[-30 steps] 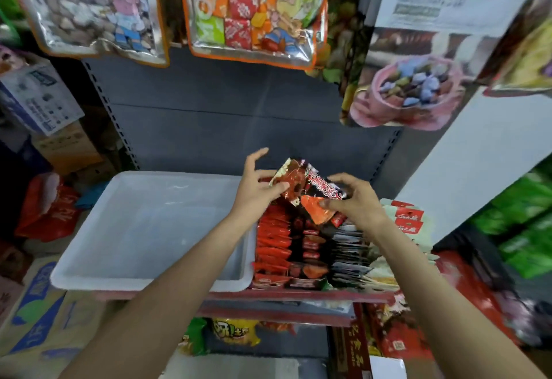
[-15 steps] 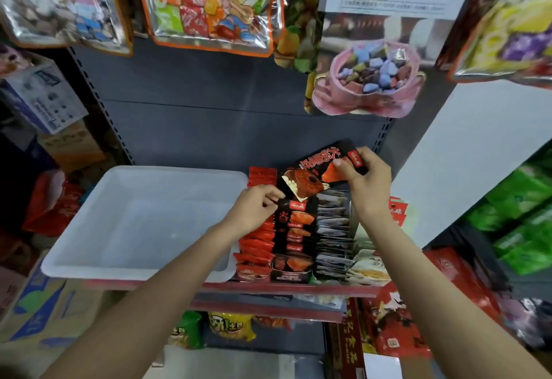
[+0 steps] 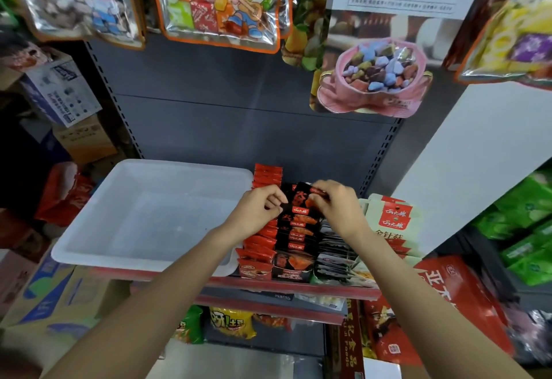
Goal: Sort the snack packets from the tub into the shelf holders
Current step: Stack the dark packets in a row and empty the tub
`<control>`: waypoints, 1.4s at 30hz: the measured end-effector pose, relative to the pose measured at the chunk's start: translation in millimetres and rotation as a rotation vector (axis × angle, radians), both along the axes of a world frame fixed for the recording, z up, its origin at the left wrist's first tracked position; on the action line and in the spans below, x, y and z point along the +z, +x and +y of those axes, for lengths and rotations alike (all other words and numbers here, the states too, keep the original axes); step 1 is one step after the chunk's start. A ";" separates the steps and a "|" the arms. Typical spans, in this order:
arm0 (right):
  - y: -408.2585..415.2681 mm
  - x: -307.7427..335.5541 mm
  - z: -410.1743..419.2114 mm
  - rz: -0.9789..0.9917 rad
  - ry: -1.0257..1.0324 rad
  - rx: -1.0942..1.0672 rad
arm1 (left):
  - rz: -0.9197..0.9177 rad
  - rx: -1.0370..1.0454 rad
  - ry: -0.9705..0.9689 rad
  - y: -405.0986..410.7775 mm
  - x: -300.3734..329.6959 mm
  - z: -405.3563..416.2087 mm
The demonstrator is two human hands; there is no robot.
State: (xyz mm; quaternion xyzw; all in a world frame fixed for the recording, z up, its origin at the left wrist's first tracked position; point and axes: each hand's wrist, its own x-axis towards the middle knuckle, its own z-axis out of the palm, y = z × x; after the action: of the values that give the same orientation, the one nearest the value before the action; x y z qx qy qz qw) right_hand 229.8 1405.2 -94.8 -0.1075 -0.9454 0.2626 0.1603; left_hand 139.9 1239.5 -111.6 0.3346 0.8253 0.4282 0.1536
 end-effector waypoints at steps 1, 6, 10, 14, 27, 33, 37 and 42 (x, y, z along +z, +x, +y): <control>-0.2 -2.3 -1.7 0.000 -0.005 0.003 | -0.003 0.005 0.003 0.3 0.0 -0.5; -2.3 -14.0 -9.5 -0.170 0.158 -0.021 | -0.032 0.009 0.009 2.0 -3.5 -5.4; -10.2 -10.9 -16.6 -0.300 0.186 -0.046 | -0.027 0.033 -0.018 -0.1 -6.9 -15.0; -16.1 -11.7 -34.3 -0.255 0.320 -0.031 | 0.032 0.077 -0.093 -14.3 -13.6 -40.0; -9.0 -23.6 -93.9 -0.819 0.563 0.217 | 0.440 -0.468 -0.618 -23.2 -37.0 -71.9; -24.6 -18.0 -108.9 -0.858 0.486 0.162 | 0.420 -0.360 -0.468 -42.6 -38.2 -69.4; -31.7 -28.7 -117.0 -0.618 0.620 0.040 | 0.278 -0.414 -0.434 -41.5 -42.9 -76.0; -27.0 -33.5 -117.3 -0.628 0.664 0.057 | -0.131 -0.322 -0.201 -43.6 -36.7 -74.3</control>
State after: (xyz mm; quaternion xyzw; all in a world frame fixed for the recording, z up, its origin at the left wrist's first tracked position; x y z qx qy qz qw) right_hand 202.7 1287.9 -128.2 -0.0988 -0.9837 -0.0956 -0.1156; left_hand 96.3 1165.1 -148.3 0.4169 0.7878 0.3346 0.3061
